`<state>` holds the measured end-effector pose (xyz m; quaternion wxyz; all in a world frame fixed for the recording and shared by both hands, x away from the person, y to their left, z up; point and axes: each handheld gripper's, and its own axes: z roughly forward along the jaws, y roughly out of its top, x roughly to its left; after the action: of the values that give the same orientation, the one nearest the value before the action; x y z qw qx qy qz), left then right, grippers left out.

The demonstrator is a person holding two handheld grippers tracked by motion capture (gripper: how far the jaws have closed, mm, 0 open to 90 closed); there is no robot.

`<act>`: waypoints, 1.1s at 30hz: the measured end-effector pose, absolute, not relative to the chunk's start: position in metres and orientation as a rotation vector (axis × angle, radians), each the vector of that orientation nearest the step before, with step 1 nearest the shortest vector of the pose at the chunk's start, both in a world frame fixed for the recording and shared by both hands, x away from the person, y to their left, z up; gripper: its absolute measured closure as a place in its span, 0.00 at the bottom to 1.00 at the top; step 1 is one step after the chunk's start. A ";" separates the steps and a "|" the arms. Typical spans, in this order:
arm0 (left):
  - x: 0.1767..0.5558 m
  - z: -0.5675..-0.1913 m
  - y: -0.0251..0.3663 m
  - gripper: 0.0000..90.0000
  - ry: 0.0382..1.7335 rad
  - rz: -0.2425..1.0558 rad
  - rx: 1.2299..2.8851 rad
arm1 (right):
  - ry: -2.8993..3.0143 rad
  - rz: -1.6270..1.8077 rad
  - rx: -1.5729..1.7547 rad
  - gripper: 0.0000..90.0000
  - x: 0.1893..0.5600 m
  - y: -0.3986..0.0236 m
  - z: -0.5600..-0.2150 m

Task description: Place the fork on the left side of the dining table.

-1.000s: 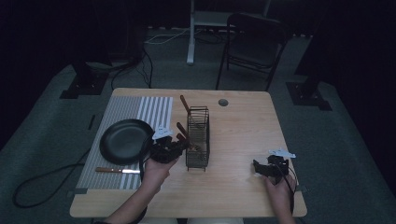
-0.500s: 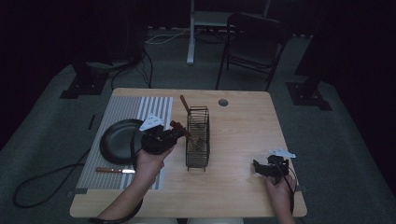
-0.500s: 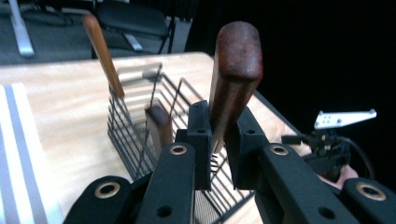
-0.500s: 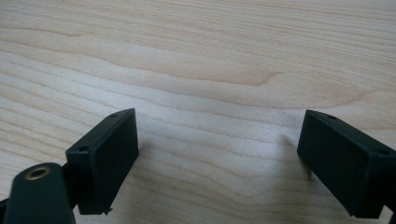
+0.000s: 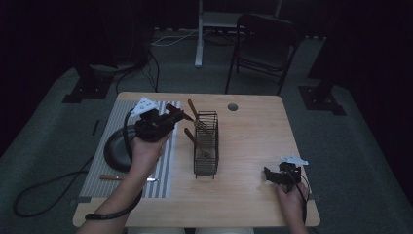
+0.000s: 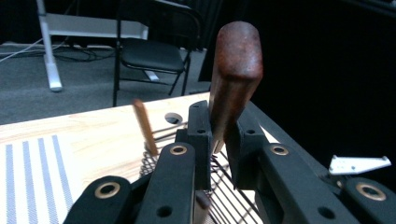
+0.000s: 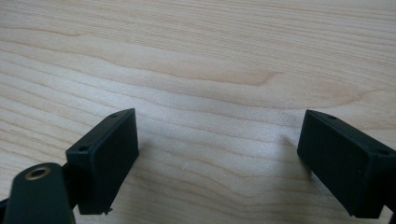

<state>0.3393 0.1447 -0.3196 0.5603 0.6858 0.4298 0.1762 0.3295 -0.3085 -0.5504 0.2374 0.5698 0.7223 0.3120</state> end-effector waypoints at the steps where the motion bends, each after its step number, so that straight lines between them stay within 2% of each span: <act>1: 0.342 -0.320 0.148 0.90 1.014 0.416 1.615 | 1.980 0.855 1.560 0.14 0.330 -0.309 -0.550; 18: 0.382 -0.367 0.201 0.90 1.192 0.396 1.566 | 1.978 0.855 1.562 0.14 0.329 -0.308 -0.550; 33: 0.412 -0.386 0.251 0.90 1.317 0.436 1.531 | 1.979 0.854 1.560 0.14 0.329 -0.309 -0.551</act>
<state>0.4124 0.2510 -0.3862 0.5123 0.6365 0.5473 0.1811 0.3295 -0.3085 -0.5505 0.2381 0.5693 0.7224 0.3119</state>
